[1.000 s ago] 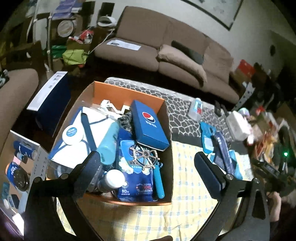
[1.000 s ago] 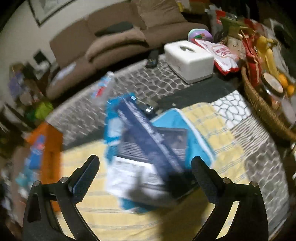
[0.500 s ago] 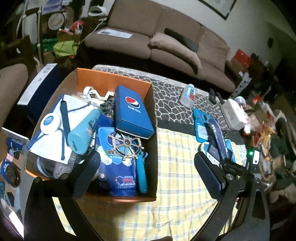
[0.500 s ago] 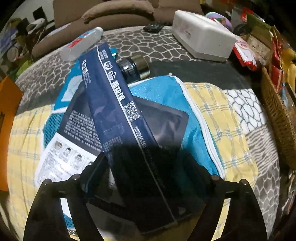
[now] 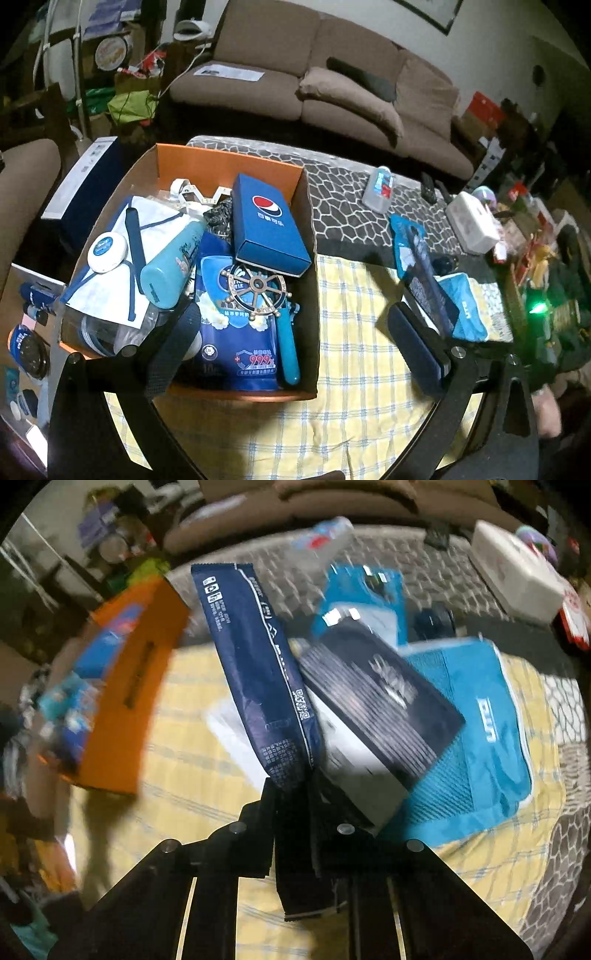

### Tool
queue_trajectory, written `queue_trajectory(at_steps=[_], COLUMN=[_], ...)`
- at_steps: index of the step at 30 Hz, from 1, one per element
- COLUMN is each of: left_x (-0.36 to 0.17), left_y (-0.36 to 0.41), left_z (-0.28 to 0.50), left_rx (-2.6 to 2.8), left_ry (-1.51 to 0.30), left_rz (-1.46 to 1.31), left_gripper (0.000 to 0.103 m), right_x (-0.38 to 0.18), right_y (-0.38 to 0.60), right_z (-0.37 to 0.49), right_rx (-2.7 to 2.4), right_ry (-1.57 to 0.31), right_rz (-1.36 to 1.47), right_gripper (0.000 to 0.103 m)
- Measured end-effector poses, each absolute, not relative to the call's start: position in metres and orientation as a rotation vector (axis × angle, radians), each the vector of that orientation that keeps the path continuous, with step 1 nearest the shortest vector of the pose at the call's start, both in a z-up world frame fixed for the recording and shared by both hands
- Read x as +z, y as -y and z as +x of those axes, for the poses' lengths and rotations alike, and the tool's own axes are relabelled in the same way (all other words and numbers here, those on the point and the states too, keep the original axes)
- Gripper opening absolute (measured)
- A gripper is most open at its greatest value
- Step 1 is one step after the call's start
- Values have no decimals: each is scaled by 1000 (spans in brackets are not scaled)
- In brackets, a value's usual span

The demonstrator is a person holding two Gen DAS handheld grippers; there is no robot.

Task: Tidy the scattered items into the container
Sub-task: 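Move the right gripper to the navy blue sachet and grasp it, then grasp the black SKIN mask sheet with the left gripper while the right gripper lifts the navy sachet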

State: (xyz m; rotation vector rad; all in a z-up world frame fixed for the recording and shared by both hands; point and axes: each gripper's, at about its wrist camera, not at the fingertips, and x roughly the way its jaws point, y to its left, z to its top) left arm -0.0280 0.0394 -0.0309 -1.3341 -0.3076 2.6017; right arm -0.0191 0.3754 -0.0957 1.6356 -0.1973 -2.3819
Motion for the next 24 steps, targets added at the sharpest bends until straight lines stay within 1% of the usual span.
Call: queue_trajectory(at_steps=[4, 8, 9, 12, 16, 21, 24], left_x=[-31, -30, -27, -26, -38, -56, -76], left_y=[-47, -62, -67, -83, -112, -146, -162], left_z=[-22, -12, -9, -5, -3, 8, 12], left_rx=[2602, 2573, 2556, 2535, 2513, 2482, 2543], left_ry=[262, 196, 183, 136, 49, -90, -118], left_rz=[-1321, -1284, -1256, -1205, -1230, -1237, -1261], left_gripper=[101, 101, 101, 101, 101, 101, 102], right_x=[-71, -65, -65, -67, -70, -72, -72], right_y=[-396, -444, -458, -474, -481, -497, -505], right_z=[-18, -12, -9, -7, -6, -5, -4], right_rx=[-2513, -2693, -2724, -2743, -2766, -2753, -2757], right_ry=[270, 290, 323, 351, 282, 346, 366], right_rz=[1564, 1653, 1679, 1703, 1746, 1739, 1730], right_gripper=[14, 14, 14, 14, 15, 15, 15])
